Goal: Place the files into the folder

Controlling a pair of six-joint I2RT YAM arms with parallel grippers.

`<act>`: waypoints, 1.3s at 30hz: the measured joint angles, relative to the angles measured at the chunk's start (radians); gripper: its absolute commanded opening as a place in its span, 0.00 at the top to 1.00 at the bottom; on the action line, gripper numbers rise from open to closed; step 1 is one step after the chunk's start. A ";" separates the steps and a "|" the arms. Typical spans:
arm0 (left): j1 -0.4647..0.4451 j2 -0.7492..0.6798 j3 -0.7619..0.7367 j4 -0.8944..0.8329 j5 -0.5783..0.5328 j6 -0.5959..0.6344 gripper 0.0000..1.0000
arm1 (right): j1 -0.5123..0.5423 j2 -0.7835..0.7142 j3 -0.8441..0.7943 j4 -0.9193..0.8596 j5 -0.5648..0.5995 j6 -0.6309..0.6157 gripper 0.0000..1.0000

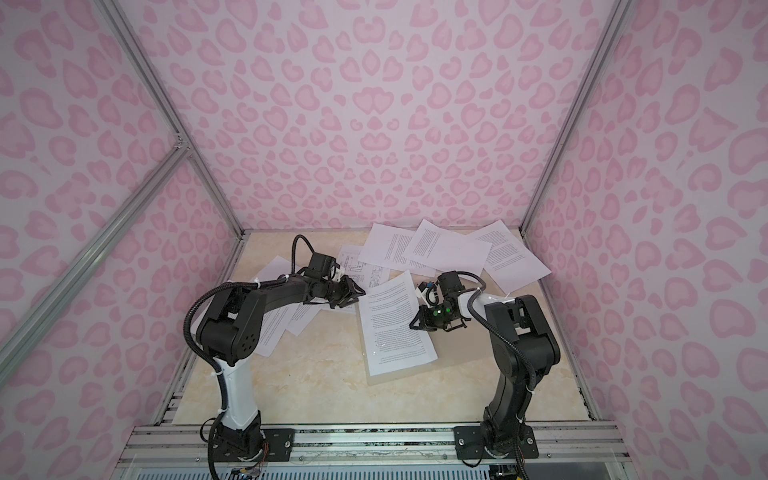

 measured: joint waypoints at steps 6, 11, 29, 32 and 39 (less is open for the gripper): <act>0.003 0.003 0.000 -0.011 -0.022 -0.007 0.74 | 0.000 0.000 -0.002 0.002 -0.006 0.009 1.00; 0.005 0.003 -0.016 -0.015 -0.039 -0.007 0.80 | -0.004 0.000 -0.006 0.008 -0.010 0.015 1.00; 0.018 0.026 -0.029 0.011 -0.042 -0.013 0.96 | -0.003 -0.003 -0.006 0.008 -0.011 0.022 1.00; 0.018 0.034 -0.025 0.016 -0.037 -0.010 0.96 | 0.001 -0.017 -0.006 0.005 -0.010 0.025 1.00; 0.023 0.070 0.023 -0.002 -0.027 0.013 0.96 | 0.004 -0.075 -0.009 -0.064 0.049 -0.037 1.00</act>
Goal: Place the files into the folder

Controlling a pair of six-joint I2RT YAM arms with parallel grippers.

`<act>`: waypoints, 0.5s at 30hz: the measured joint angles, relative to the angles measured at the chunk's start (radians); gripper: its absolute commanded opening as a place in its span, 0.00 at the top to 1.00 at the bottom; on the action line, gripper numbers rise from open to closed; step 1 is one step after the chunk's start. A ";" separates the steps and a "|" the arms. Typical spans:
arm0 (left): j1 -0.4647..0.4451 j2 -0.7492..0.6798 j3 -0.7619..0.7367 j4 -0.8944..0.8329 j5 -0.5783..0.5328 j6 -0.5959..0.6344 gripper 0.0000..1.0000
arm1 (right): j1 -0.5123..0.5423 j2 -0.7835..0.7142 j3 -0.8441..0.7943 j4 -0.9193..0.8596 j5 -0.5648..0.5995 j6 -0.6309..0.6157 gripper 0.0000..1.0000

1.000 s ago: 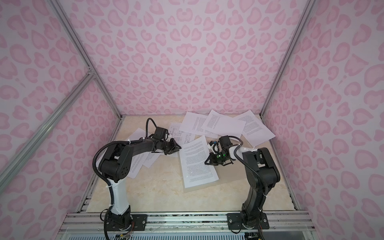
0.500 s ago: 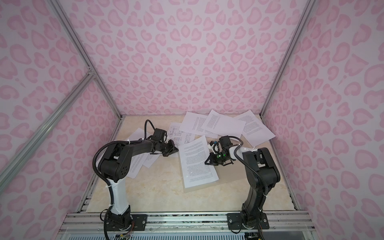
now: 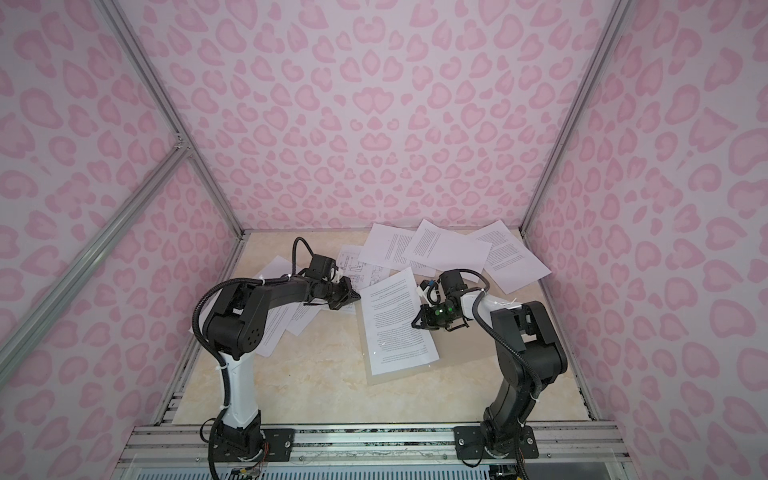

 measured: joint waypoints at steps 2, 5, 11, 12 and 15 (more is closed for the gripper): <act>0.000 0.006 0.006 -0.002 0.008 0.003 0.96 | 0.000 -0.010 -0.006 -0.017 0.016 -0.014 1.00; 0.003 0.015 0.013 -0.001 0.025 0.008 0.96 | 0.004 -0.012 -0.005 -0.027 0.030 -0.030 1.00; 0.009 0.019 0.015 0.000 0.041 0.016 0.96 | 0.041 0.005 0.010 -0.029 0.018 -0.043 1.00; 0.009 0.020 0.014 0.001 0.043 0.016 0.96 | 0.044 0.007 0.009 -0.028 0.011 -0.043 1.00; 0.010 0.020 0.010 0.009 0.047 0.016 0.96 | 0.045 0.009 -0.003 -0.004 -0.018 -0.038 1.00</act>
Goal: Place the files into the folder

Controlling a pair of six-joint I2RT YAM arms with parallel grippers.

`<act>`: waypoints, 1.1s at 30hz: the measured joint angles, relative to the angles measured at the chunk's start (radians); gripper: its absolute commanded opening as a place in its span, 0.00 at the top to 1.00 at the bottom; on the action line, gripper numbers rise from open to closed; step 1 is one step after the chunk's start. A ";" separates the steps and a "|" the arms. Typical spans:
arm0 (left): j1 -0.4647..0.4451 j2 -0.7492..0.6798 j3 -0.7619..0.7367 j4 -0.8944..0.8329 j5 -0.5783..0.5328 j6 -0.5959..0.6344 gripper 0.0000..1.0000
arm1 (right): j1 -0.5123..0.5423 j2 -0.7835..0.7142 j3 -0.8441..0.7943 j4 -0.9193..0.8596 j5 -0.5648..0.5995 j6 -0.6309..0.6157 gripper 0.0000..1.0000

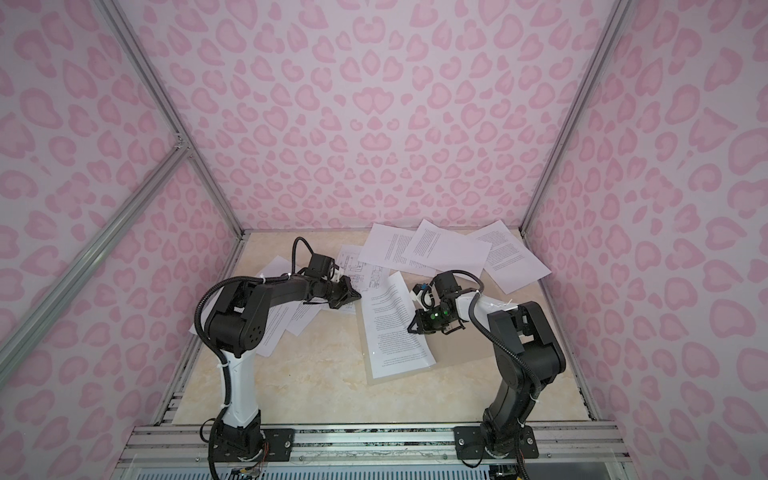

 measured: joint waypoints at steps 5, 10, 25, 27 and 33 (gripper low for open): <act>0.002 -0.001 -0.007 0.011 0.009 0.000 0.96 | -0.011 0.023 -0.014 0.032 -0.009 0.040 1.00; 0.002 -0.005 -0.005 0.010 0.004 0.000 0.96 | -0.034 0.018 0.005 0.015 0.055 0.055 1.00; 0.002 -0.005 -0.002 0.004 -0.002 -0.001 0.96 | -0.016 0.097 0.073 -0.039 0.100 -0.005 1.00; 0.002 -0.005 -0.002 0.004 -0.002 -0.001 0.96 | -0.015 0.108 0.081 -0.040 0.083 -0.016 1.00; 0.000 -0.005 -0.002 0.003 -0.003 -0.002 0.96 | -0.002 0.129 0.110 -0.058 0.079 -0.049 1.00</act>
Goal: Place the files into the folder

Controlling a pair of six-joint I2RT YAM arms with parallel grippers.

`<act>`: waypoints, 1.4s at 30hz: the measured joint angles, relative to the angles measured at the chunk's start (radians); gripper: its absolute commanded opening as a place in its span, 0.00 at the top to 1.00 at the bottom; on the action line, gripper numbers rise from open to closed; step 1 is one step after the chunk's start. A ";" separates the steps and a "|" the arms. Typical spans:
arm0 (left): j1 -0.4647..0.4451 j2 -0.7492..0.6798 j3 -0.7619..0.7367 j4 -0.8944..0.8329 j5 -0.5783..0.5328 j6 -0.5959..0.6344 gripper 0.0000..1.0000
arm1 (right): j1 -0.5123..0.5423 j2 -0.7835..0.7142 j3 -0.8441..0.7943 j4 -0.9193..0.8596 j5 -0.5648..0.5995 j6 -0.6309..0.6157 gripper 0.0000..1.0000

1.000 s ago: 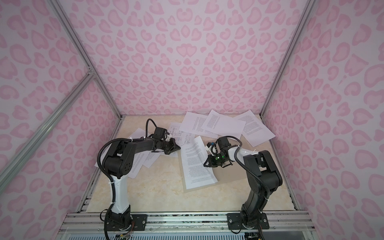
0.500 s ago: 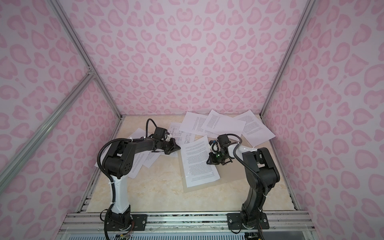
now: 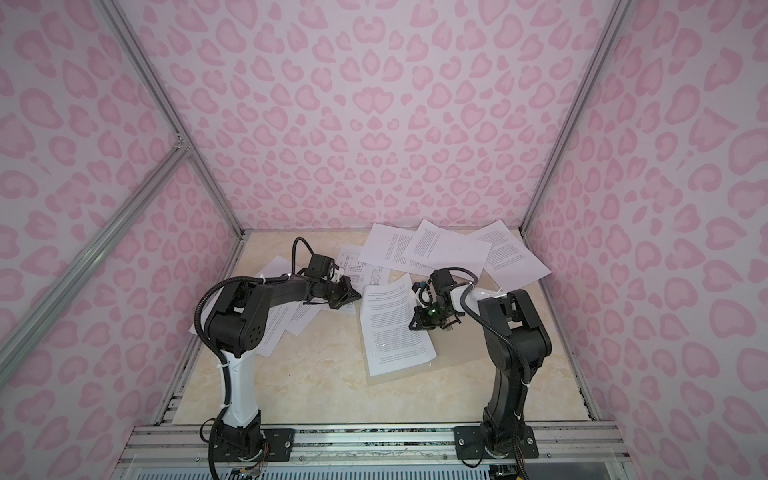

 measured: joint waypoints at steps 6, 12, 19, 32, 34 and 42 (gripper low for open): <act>0.003 0.000 0.000 0.000 0.000 0.000 0.96 | 0.007 -0.018 -0.017 -0.019 0.014 -0.012 1.00; 0.003 0.000 0.002 -0.002 0.000 -0.006 0.96 | 0.013 -0.031 -0.025 -0.045 0.031 -0.032 1.00; 0.004 0.002 0.008 -0.011 0.000 -0.007 0.96 | 0.013 -0.050 -0.022 -0.086 0.080 -0.051 1.00; 0.005 0.009 0.031 -0.031 0.011 -0.008 0.94 | 0.048 -0.037 0.003 -0.126 0.090 -0.064 1.00; 0.004 0.009 0.037 -0.039 0.009 -0.009 0.92 | 0.057 -0.026 0.015 -0.128 0.084 -0.061 1.00; 0.002 0.000 0.112 -0.098 0.004 -0.015 0.77 | 0.055 -0.010 0.025 -0.126 0.065 -0.059 1.00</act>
